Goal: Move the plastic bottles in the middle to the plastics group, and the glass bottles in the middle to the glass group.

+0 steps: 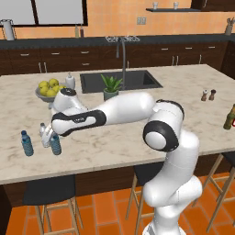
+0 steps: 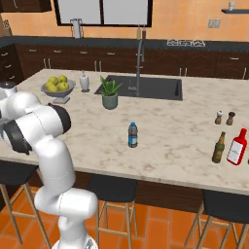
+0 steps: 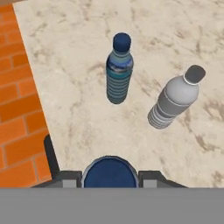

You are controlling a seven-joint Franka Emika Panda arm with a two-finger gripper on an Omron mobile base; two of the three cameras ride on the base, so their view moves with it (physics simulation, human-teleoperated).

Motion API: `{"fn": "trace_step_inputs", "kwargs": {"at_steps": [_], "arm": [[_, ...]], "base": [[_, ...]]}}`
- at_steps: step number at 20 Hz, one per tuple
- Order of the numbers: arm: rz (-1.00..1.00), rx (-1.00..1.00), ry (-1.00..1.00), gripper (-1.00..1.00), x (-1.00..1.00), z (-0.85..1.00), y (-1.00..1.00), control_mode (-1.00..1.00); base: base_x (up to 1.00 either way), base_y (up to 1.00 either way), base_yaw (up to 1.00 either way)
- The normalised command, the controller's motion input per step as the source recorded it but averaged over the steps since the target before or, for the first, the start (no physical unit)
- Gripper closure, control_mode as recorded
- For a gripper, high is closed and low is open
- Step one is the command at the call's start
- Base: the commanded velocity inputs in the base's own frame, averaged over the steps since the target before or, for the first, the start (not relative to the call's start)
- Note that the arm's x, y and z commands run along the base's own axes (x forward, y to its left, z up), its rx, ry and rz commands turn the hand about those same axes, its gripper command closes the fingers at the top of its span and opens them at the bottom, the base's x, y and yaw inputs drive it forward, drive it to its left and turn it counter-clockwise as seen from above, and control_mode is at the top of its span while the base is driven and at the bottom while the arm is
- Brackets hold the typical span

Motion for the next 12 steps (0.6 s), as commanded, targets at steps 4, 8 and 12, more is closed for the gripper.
{"fn": "trace_step_inputs", "kwargs": {"at_steps": [4, 8, 12], "arm": [[0.0, 0.01, 0.0, 1.0, 0.08, -0.43, 0.07, -1.0], [0.0, 0.03, 0.0, 1.0, 0.09, -0.38, 0.05, -1.0], [0.0, 0.11, 0.0, 1.0, 0.21, -0.25, 0.0, -1.0]], "base": [[0.0, 0.0, 0.0], [0.0, 0.0, 0.0], [0.0, 0.0, 0.0]]}}
